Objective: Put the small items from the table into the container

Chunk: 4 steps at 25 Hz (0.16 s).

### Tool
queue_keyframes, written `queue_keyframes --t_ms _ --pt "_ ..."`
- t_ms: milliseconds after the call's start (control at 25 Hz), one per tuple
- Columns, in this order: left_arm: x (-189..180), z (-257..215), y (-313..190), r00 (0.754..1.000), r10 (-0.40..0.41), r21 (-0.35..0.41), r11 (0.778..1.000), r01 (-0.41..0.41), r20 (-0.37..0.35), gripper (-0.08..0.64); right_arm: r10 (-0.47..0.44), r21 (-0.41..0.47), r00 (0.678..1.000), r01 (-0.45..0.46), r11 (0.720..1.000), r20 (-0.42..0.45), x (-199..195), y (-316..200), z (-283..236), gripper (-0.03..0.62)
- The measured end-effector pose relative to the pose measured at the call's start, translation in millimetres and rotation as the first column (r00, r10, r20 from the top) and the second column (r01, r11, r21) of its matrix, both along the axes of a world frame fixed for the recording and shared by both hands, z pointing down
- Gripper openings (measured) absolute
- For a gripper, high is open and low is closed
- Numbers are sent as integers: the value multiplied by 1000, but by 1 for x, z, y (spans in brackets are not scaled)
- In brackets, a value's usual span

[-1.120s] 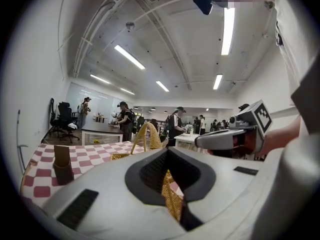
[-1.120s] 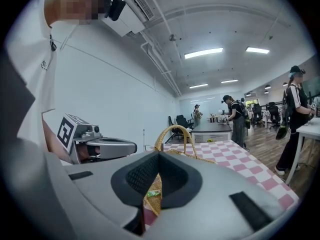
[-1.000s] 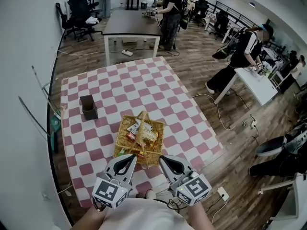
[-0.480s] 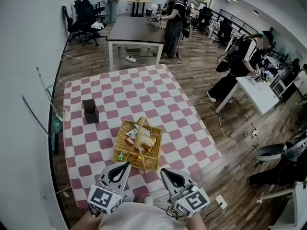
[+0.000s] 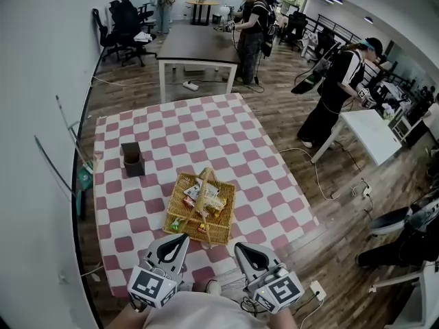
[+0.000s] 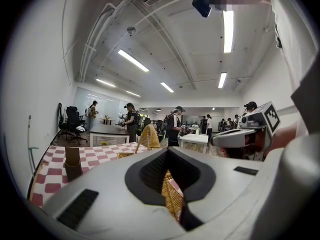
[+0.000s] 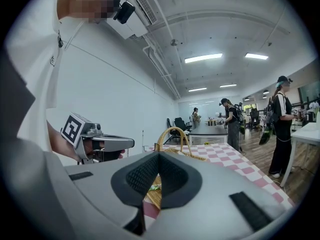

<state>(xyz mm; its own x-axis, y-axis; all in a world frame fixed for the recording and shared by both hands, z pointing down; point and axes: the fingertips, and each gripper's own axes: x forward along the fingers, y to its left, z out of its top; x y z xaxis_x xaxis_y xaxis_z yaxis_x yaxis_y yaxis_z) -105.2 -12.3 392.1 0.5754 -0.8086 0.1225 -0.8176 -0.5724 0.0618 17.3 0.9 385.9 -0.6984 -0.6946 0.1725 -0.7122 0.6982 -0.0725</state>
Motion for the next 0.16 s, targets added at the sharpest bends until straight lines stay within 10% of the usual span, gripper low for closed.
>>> queue_keyframes --t_ms 160 --pt "1 2 0 1000 4 -5 1000 -4 -3 -6 1 0 1000 -1 1000 -3 -1 -2 0 3"
